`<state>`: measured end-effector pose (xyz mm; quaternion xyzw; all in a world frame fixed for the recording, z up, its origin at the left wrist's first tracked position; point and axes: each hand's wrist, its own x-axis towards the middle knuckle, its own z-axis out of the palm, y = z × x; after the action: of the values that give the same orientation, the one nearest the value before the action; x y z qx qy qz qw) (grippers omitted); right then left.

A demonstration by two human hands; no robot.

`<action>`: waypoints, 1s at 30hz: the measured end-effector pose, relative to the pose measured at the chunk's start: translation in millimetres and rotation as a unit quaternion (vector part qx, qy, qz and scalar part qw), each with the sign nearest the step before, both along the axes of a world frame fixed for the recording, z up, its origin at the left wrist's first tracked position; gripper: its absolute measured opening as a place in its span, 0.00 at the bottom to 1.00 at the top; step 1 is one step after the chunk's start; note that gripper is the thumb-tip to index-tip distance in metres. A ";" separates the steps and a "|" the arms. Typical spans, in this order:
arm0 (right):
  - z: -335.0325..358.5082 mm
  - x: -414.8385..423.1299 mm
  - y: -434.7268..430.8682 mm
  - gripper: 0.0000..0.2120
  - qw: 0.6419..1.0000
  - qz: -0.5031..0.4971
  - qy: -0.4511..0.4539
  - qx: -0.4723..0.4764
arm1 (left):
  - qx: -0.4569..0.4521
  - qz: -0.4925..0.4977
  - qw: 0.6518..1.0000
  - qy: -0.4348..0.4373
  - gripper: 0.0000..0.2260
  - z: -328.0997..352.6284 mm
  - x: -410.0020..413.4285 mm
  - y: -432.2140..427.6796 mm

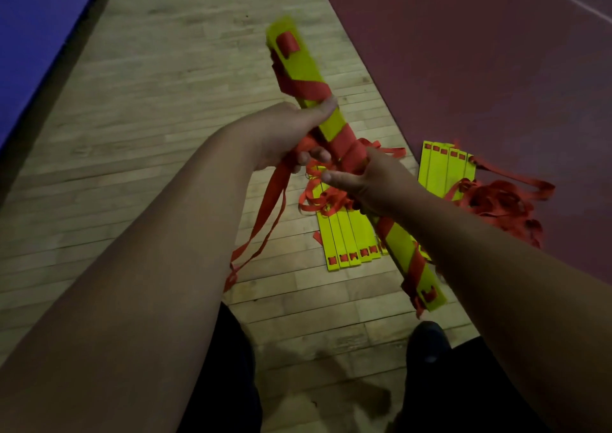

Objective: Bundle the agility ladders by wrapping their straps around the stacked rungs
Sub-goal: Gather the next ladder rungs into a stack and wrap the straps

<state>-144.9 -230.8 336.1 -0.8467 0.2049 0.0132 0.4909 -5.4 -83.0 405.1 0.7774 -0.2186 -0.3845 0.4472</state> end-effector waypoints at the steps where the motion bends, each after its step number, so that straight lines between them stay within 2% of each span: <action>1: -4.5 1.2 0.1 0.30 1.000 0.007 0.011 -0.009 | 0.010 0.003 1.000 -0.004 0.34 -1.3 -0.5 -0.8; 5: -13.1 0.8 1.8 0.27 0.998 0.052 0.040 -0.012 | 0.056 0.003 0.998 -0.039 0.38 -10.6 -2.0 1.0; 10: -7.3 -2.2 2.1 0.23 0.997 0.068 0.024 0.012 | 0.041 -0.003 0.999 -0.022 0.39 -12.6 0.1 7.6; 14: 0.1 -2.7 3.1 0.22 0.998 0.049 -0.013 -0.025 | 0.029 0.003 0.999 -0.018 0.37 -6.2 1.2 9.3; 17: -3.0 1.1 2.5 0.25 0.996 0.008 -0.028 -0.085 | 0.038 0.030 0.998 -0.036 0.36 -1.0 1.2 5.9; 20: -7.5 4.8 3.1 0.28 0.982 -0.002 -0.031 -0.188 | 0.042 0.062 0.996 -0.045 0.32 0.0 -2.0 0.4; 22: -7.3 4.9 2.8 0.29 0.982 0.007 -0.025 -0.186 | 0.032 0.086 0.995 -0.048 0.27 -1.5 -3.2 -1.3; 24: 0.5 2.3 1.8 0.27 0.993 0.018 -0.022 -0.117 | 0.017 0.093 0.994 -0.054 0.23 -0.9 -1.2 -0.1; 27: 20.2 -3.6 -0.3 0.23 0.997 0.028 -0.011 0.077 | -0.021 0.069 0.996 -0.045 0.23 5.1 2.4 4.1; 30: 31.1 -8.3 -4.9 0.27 0.956 0.088 0.041 0.278 | -0.064 0.027 0.998 -0.014 0.23 9.1 2.8 7.1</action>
<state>-153.2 -235.6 367.2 -0.6900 0.1375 0.1475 0.6951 -2.6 -75.9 414.1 0.7583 -0.2274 -0.3468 0.5031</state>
